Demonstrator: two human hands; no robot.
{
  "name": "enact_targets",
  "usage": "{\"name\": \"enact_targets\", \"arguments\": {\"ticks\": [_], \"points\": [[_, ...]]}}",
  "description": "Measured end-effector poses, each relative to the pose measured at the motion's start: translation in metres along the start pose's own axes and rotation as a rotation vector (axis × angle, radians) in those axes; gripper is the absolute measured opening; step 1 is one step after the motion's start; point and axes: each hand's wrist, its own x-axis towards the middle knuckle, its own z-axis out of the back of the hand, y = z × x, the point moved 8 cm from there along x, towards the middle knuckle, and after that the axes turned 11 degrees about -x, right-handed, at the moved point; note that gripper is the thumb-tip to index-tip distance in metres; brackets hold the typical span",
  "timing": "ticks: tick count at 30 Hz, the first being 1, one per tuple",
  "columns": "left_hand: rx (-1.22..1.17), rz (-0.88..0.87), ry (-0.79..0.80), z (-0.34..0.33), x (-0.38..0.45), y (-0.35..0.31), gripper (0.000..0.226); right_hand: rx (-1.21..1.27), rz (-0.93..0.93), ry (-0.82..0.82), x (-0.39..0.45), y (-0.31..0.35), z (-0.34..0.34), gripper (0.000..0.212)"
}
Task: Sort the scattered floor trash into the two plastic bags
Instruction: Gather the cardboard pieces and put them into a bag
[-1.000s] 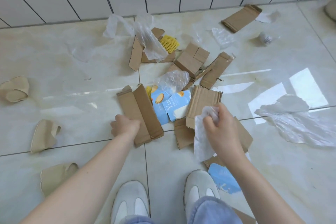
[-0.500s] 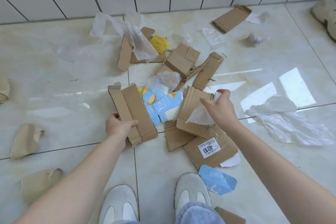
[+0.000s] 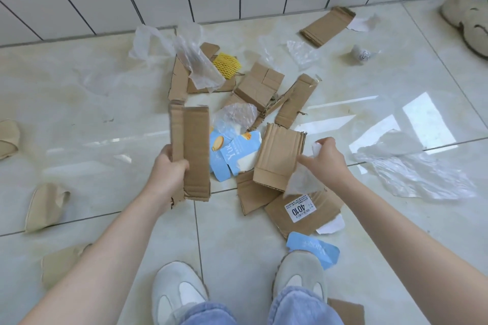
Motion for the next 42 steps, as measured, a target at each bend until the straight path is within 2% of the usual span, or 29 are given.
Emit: {"name": "enact_targets", "arguments": {"ticks": [3, 4, 7, 11, 14, 16, 20, 23, 27, 30, 34, 37, 40, 42], "points": [[0.220, -0.112, 0.124, -0.038, 0.004, -0.016, 0.028, -0.182, -0.005, 0.039, -0.005, -0.025, 0.001, 0.037], [0.286, -0.125, 0.163, -0.051, 0.008, -0.016, 0.027, -0.220, -0.014, 0.056, -0.008, -0.034, -0.002, 0.036], [0.506, -0.176, 0.214, -0.079, 0.023, -0.006, 0.039, -0.278, -0.011, 0.103, -0.016, -0.050, -0.017, 0.059], [0.927, -0.336, 0.055, -0.094, 0.041, 0.006, 0.052, -0.320, 0.019, 0.046, -0.017, -0.053, -0.026, 0.084], [1.103, -0.446, 0.014, -0.104, 0.042, 0.003, 0.057, -0.374, 0.033, 0.009, -0.012, -0.054, -0.027, 0.101], [1.171, -0.449, 0.042, -0.109, 0.044, 0.004, 0.062, -0.427, 0.062, 0.004, -0.007, -0.051, -0.027, 0.107], [1.201, -0.472, 0.048, -0.116, 0.043, 0.005, 0.053, -0.501, 0.207, -0.003, 0.004, -0.037, -0.027, 0.083], [1.216, -0.469, 0.053, -0.119, 0.039, 0.006, 0.047, -0.484, 0.224, 0.016, 0.013, -0.036, -0.026, 0.068], [1.147, -0.321, 0.111, -0.115, 0.049, 0.009, 0.053, -0.574, 0.266, 0.070, 0.021, -0.032, -0.028, 0.058], [0.991, -0.202, 0.151, -0.108, 0.057, 0.011, 0.052, -0.604, 0.349, 0.096, 0.015, -0.030, -0.029, 0.064], [0.970, -0.215, 0.151, -0.104, 0.053, 0.004, 0.038, -0.716, 0.393, 0.161, 0.003, -0.034, -0.039, 0.084], [0.973, -0.220, 0.146, -0.106, 0.046, 0.002, 0.034, -0.726, 0.360, 0.190, 0.000, -0.039, -0.042, 0.074], [0.960, -0.178, 0.173, -0.107, 0.041, 0.006, 0.039, -0.620, 0.322, 0.179, -0.001, -0.039, -0.036, 0.065], [0.911, -0.150, 0.180, -0.103, 0.038, 0.007, 0.046, -0.571, 0.326, 0.127, -0.002, -0.035, -0.025, 0.066]]}}
